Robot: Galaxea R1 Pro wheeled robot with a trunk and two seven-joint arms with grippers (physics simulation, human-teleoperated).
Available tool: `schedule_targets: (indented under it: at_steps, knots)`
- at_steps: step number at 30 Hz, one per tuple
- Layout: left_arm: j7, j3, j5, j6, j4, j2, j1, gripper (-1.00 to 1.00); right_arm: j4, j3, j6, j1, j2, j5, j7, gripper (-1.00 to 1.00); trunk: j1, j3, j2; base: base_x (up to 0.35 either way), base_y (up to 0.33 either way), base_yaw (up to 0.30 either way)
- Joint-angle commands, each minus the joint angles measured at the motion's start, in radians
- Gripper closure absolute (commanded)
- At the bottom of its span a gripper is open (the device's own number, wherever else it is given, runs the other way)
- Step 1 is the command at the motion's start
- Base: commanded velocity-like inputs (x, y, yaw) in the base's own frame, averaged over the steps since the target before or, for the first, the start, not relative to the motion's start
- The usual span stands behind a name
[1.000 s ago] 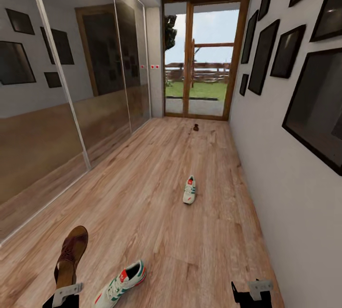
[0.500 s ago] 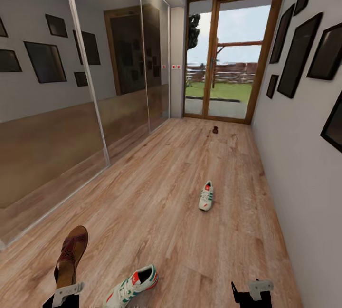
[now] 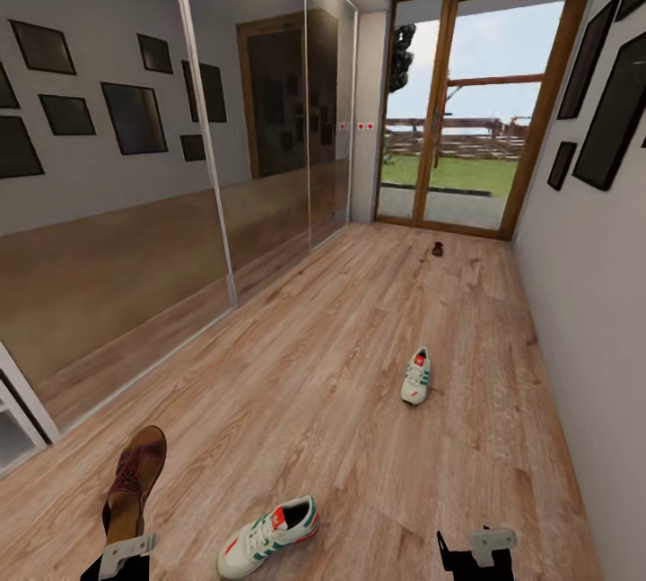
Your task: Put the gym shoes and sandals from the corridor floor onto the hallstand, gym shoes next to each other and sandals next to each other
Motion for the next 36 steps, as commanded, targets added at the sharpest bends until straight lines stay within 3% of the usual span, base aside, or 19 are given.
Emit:
schedule_targets:
  at_steps: [1, 16, 36]
  knots:
    - [-0.004, 0.000, 0.006, -0.002, 0.001, 0.000, -0.001, 1.00, 0.001, 0.005, -0.002, -0.001, 0.000, 0.004, -0.005, -1.00, 0.000, -0.001, 0.000, 0.000, 0.000, 0.047]
    - [-0.004, 0.001, 0.007, -0.002, 0.001, 0.001, -0.001, 1.00, 0.001, 0.005, -0.003, -0.001, 0.000, 0.004, -0.005, -1.00, 0.000, -0.002, 0.000, 0.000, 0.000, 0.026]
    - [-0.004, 0.001, 0.007, -0.002, 0.001, 0.001, -0.001, 1.00, 0.001, 0.005, -0.003, -0.001, 0.000, 0.004, -0.005, -1.00, 0.000, -0.002, 0.000, 0.000, 0.000, 0.258]
